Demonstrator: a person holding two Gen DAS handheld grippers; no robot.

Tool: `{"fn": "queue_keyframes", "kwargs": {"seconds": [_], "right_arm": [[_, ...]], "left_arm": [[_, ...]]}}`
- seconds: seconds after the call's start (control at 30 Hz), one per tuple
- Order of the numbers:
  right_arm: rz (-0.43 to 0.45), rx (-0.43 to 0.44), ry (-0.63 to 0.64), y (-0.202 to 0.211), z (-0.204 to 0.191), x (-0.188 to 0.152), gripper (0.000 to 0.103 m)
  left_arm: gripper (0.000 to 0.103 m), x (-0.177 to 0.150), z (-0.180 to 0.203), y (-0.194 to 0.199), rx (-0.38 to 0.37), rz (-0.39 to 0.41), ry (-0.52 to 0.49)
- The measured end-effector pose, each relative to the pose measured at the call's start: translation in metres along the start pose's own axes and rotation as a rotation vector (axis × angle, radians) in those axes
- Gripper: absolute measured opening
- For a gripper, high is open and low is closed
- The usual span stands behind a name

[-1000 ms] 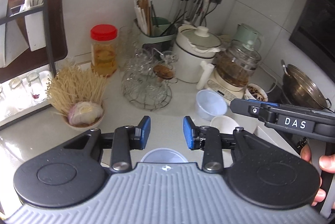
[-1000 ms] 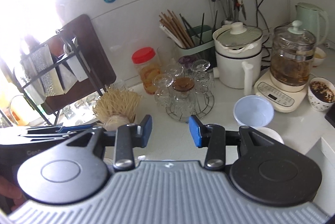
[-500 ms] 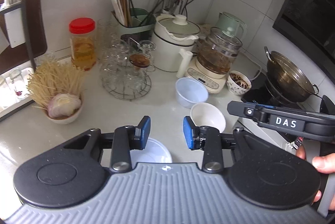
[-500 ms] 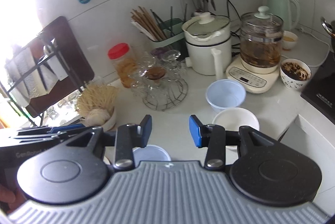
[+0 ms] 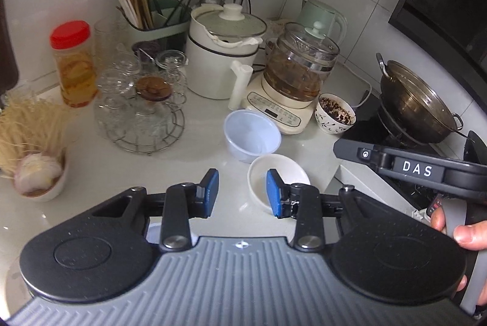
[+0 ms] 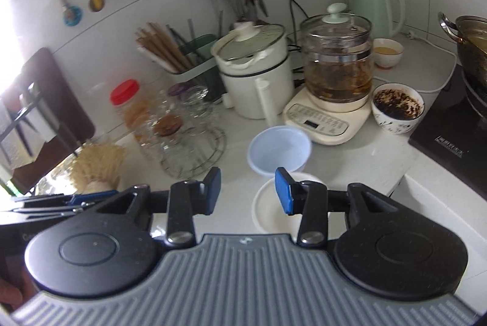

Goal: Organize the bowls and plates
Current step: 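Move both tools to the second light blue bowl by the kettle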

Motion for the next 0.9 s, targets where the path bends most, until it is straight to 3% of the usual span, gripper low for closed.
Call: {"fn": "queue_keyframes", "kwargs": {"seconds": [0.47,0.9], "right_arm": [[-0.118,0.019,-0.092,-0.065,0.069,0.016,0.043],[-0.231,0.044,-0.122,-0.142,0.121,0.036,0.043]], "left_arm": [[0.04,0.026,0.026,-0.111,0.06,-0.107,0.067],[0.04,0.045,0.024,-0.205,0.129,-0.221,0.155]]}}
Point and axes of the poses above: each gripper's, at about its wrist camera, not at the fingertips, and y roughly against the way its jaws point, z to its right, x to its top, the point moved 3 cm from there along -y, roughly the way its jaws point, and after that the axes turned 7 degrees about x, right-handed, at the moved point
